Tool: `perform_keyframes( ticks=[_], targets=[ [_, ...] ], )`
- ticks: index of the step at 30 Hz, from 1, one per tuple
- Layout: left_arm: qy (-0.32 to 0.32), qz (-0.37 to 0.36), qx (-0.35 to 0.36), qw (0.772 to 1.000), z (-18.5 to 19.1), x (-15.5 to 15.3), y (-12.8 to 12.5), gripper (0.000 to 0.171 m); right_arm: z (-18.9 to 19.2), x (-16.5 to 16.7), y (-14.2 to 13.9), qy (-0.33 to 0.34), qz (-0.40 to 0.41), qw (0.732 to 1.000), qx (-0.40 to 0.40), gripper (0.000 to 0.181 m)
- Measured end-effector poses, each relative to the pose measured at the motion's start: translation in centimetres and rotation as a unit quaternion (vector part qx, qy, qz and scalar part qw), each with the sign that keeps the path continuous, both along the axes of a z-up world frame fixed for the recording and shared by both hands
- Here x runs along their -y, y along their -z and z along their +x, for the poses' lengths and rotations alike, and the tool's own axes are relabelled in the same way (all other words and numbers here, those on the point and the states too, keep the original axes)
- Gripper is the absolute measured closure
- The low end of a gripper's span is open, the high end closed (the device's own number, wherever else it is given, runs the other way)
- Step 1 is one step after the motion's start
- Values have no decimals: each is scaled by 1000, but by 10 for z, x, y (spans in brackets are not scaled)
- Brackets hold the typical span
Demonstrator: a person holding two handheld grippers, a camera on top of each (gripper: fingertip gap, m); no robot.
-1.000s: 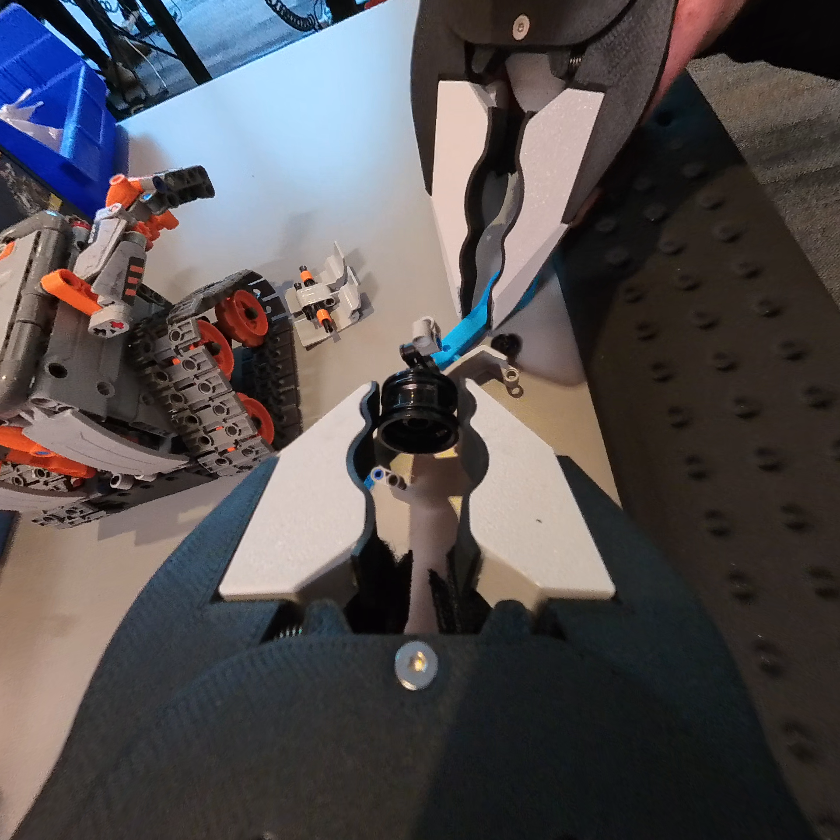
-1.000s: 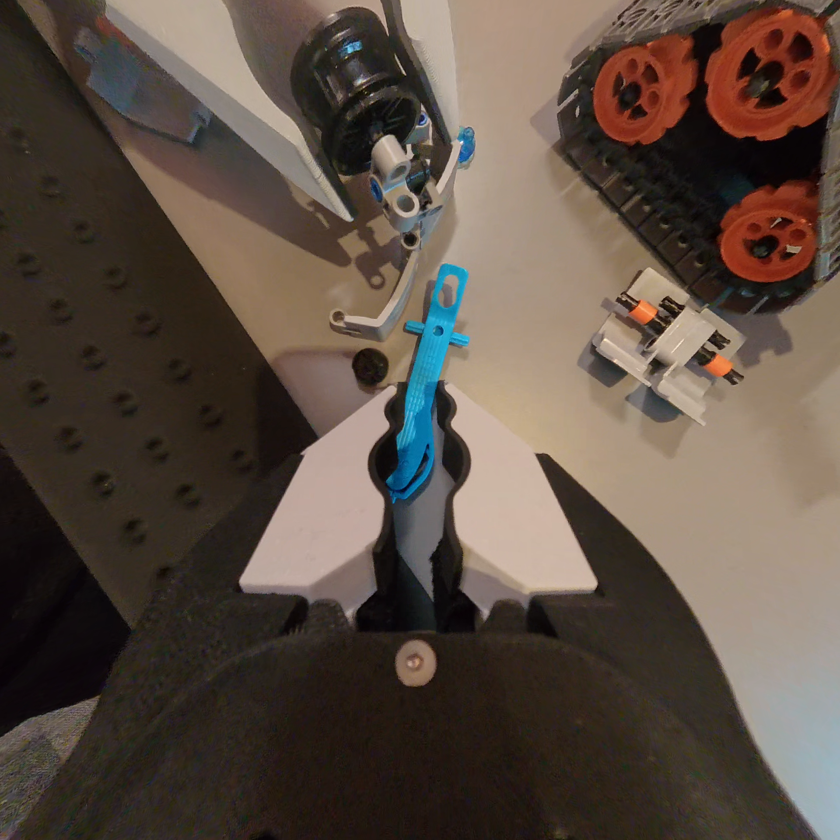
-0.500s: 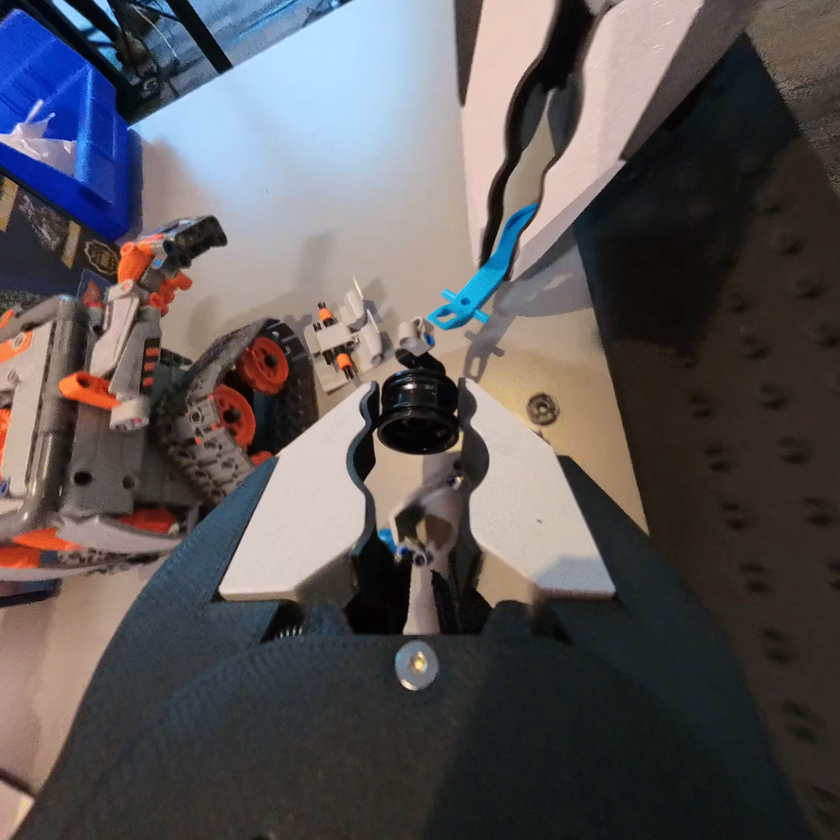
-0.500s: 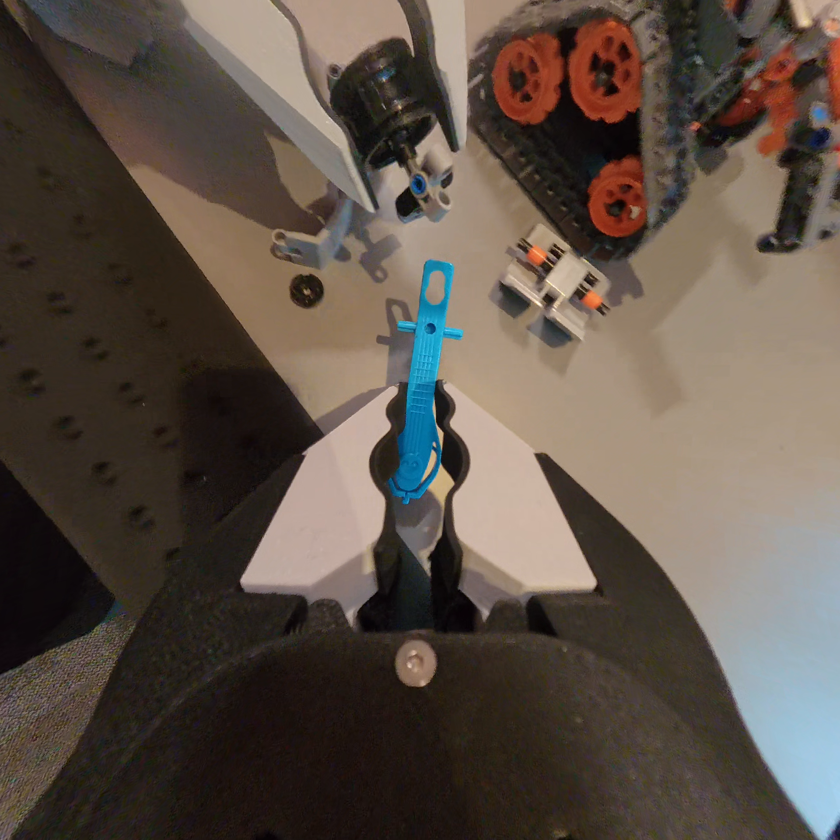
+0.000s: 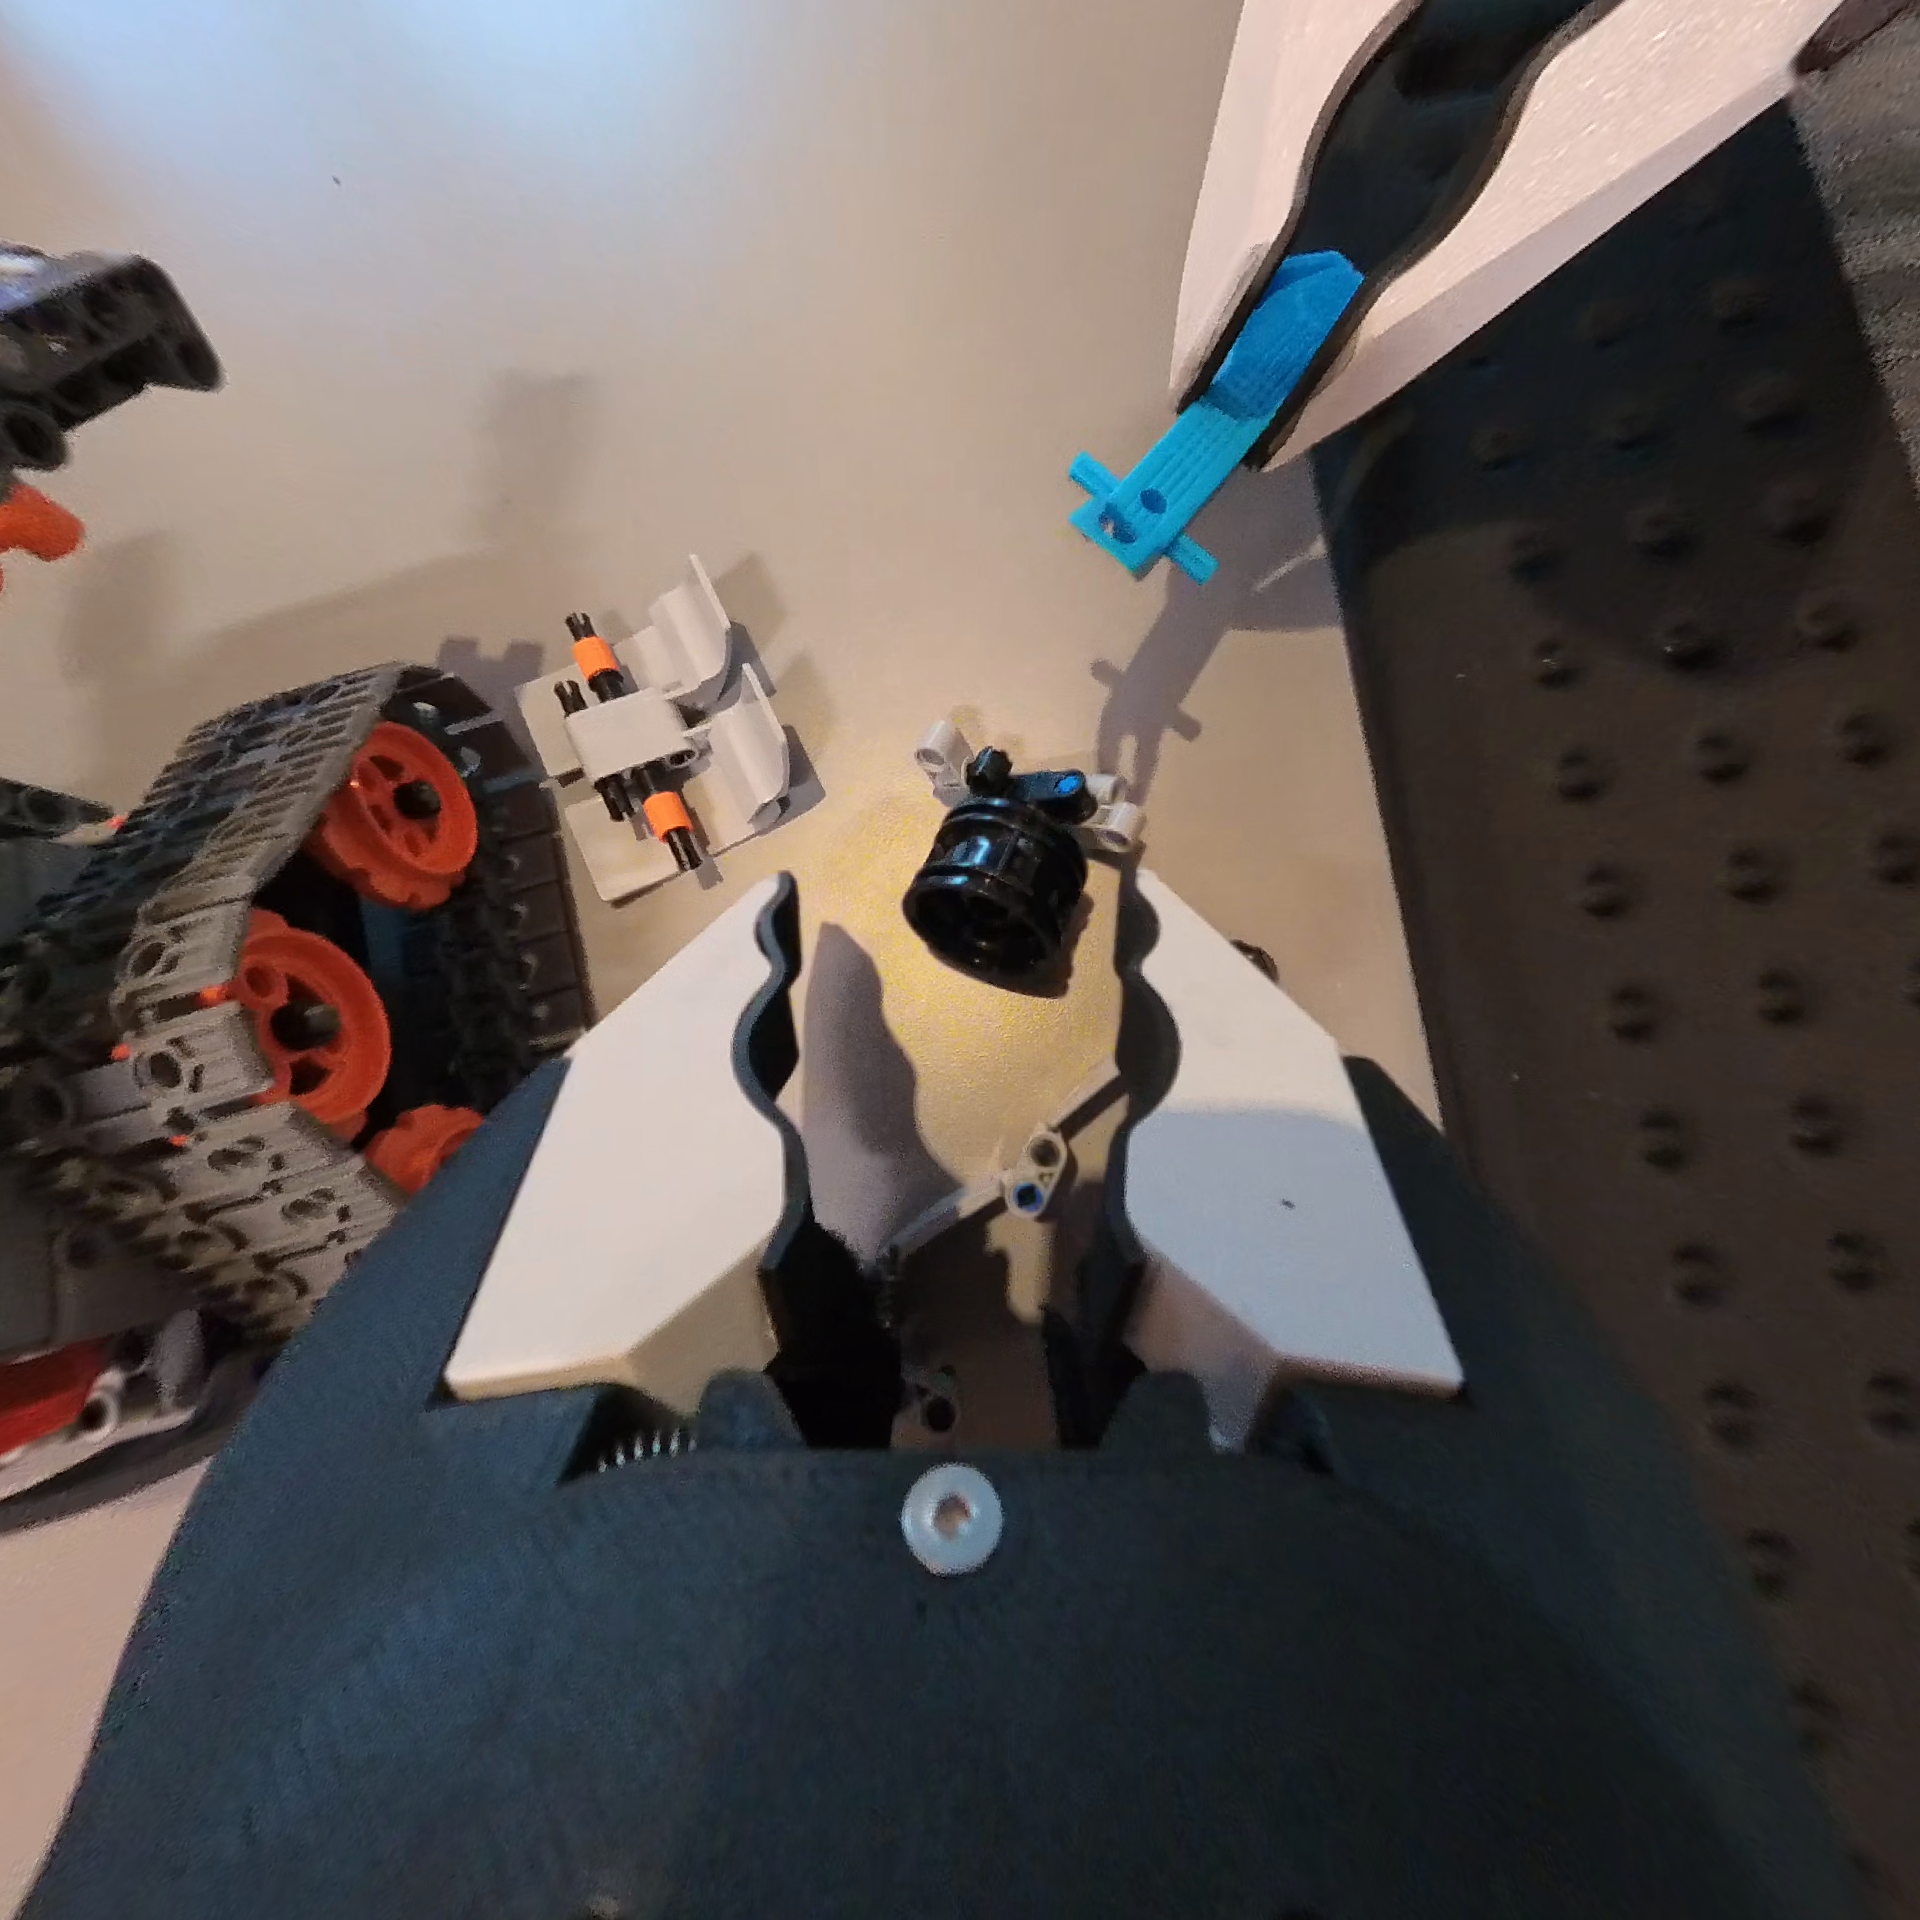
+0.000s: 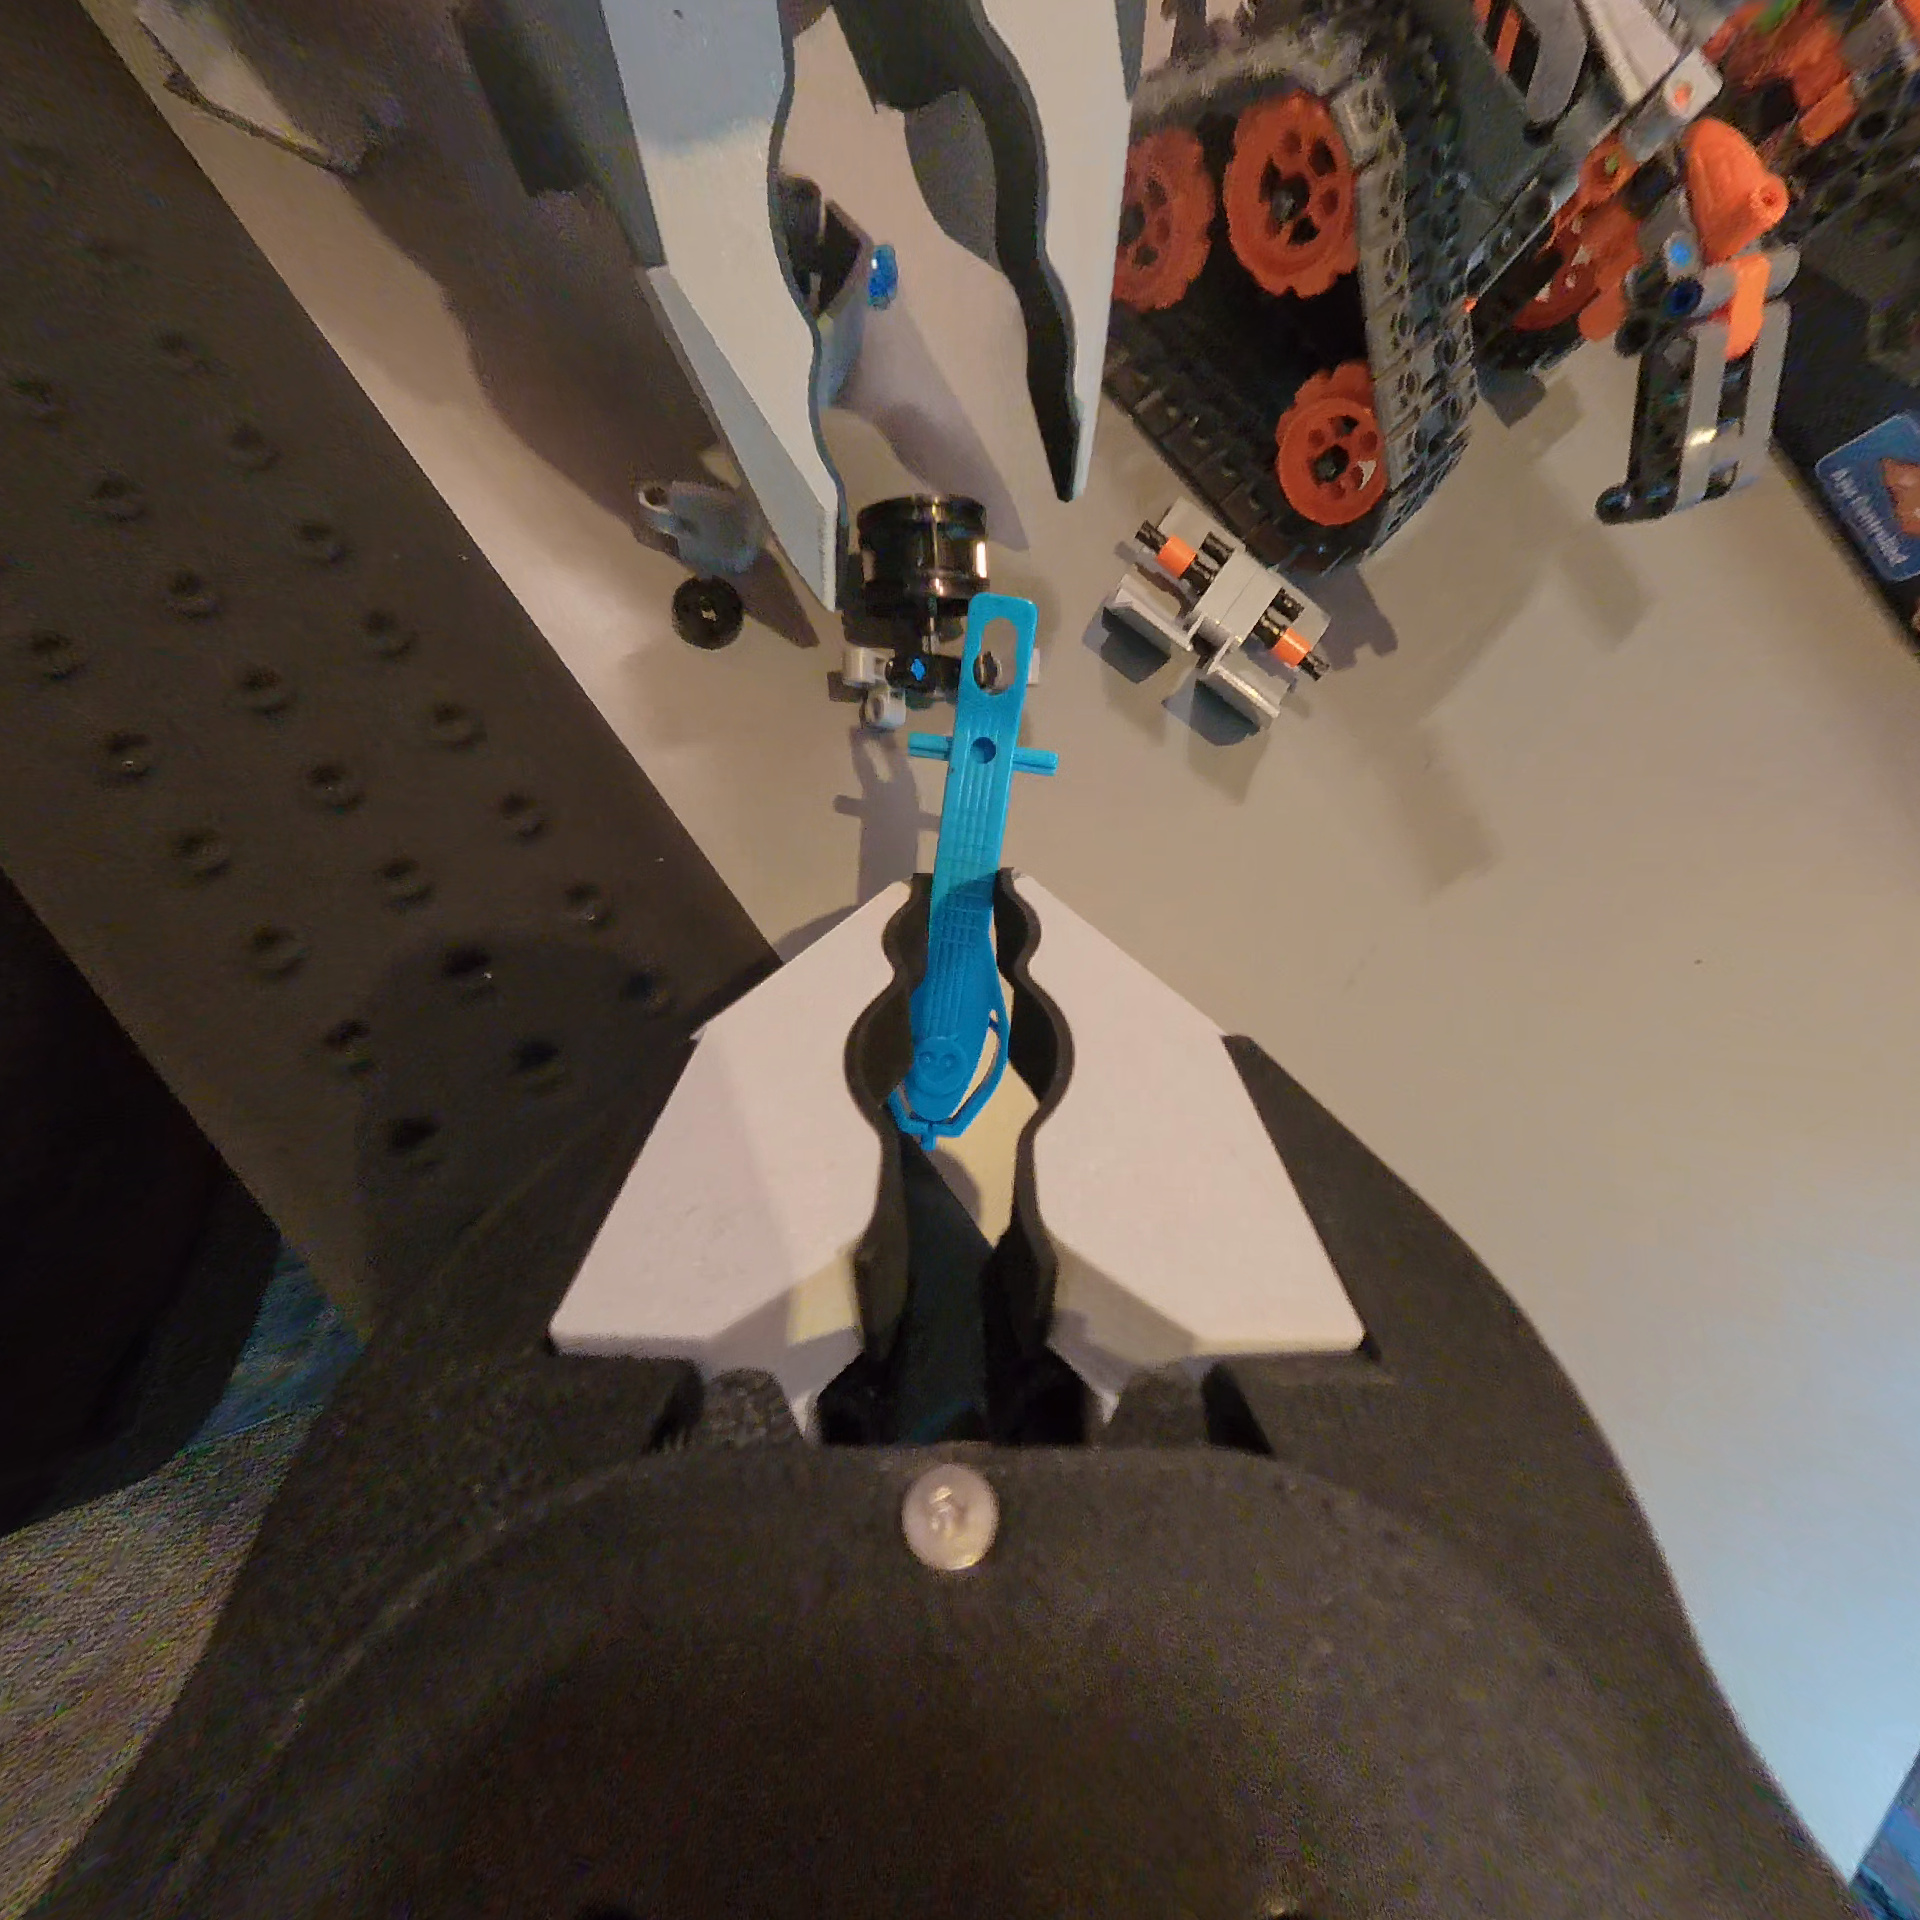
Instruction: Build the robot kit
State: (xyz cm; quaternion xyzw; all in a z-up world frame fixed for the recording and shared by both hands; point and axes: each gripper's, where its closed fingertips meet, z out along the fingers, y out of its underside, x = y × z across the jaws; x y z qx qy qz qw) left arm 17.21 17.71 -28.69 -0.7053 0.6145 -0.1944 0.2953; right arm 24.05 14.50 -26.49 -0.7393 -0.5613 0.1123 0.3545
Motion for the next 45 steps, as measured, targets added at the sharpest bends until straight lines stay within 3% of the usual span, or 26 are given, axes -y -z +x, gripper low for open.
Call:
perform_keyframes(
  ticks=[6, 9, 13, 18, 21, 23, 26, 28, 31, 35, 37, 38, 45],
  targets=[
    [52, 36, 84, 994, 21, 27, -49, 125, -7, 0, -18, -13, 87, 996, 19, 172],
    [55, -19, 128, 990, 33, 39, -60, 131, -15, 2, -27, -24, 143, 989, 40, 172],
    [21, -94, 176, 980, 36, 36, -65, 157, -19, 0, -37, -17, 209, 976, 58, 171],
    [21, -98, 224, 969, 32, 34, -81, 166, -24, 2, -57, -13, 269, 963, 31, 171],
    [47, -74, 263, 961, 30, 36, -97, 166, -26, 8, -70, -14, 230, 972, -53, 158],
    [67, -52, 292, 953, 29, 40, -110, 166, -22, 12, -85, -4, 178, 972, -154, 148],
    [100, -28, 329, 938, 32, 51, -128, 166, -24, 24, -108, -22, 48, 941, -334, 134],
    [112, 0, 335, 935, 37, 57, -132, 166, -26, 25, -117, -31, 1, 913, -406, 135],
    [126, 52, 334, 932, 43, 65, -136, 166, -37, 28, -114, -46, -38, 901, -430, 137],
    [131, 76, 342, 927, 48, 70, -142, 166, -46, 35, -134, -74, -57, 854, -511, 157],
    [126, 85, 342, 927, 48, 69, -141, 166, -45, 34, -134, -73, -46, 859, -505, 160],
    [127, 82, 343, 927, 48, 70, -140, 166, -44, 33, -135, -70, -40, 859, -506, 170],
    [122, 64, 355, 925, 49, 68, -143, 165, -44, 31, -137, -72, -35, 868, -491, 170]
  ],
)
